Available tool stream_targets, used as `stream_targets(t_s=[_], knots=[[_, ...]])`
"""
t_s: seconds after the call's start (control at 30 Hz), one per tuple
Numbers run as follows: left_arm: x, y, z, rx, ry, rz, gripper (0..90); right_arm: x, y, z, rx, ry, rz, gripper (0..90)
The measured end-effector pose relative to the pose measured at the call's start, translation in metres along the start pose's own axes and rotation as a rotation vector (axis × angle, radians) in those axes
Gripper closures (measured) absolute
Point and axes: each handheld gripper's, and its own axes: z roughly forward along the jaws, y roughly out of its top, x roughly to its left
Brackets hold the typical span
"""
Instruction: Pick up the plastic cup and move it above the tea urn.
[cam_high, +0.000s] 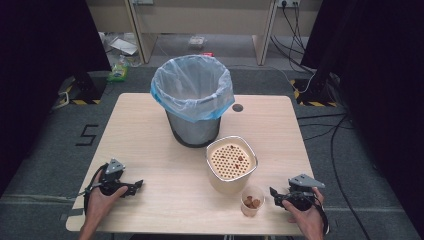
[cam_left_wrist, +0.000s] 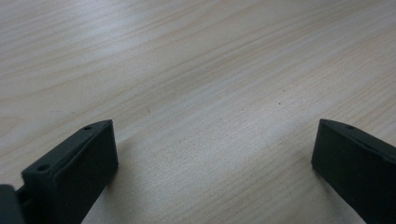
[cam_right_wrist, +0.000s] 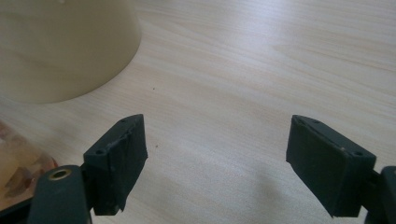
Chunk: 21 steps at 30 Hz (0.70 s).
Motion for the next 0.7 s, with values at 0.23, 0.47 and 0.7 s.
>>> stream_targets(t_s=[0.23,0.47,0.7], knots=[[0.000,0.000,0.000,0.000,0.000,0.000,0.0,0.001,0.006,-0.009,-0.003,0.003,0.009,27.4],[0.000,0.000,0.000,0.000,0.000,0.000,0.0,0.008,0.016,-0.023,-0.024,0.003,-0.003,31.6],[0.000,0.000,0.000,0.000,0.000,-0.001,0.0,0.018,0.026,-0.035,-0.035,0.034,-0.015,36.2]])
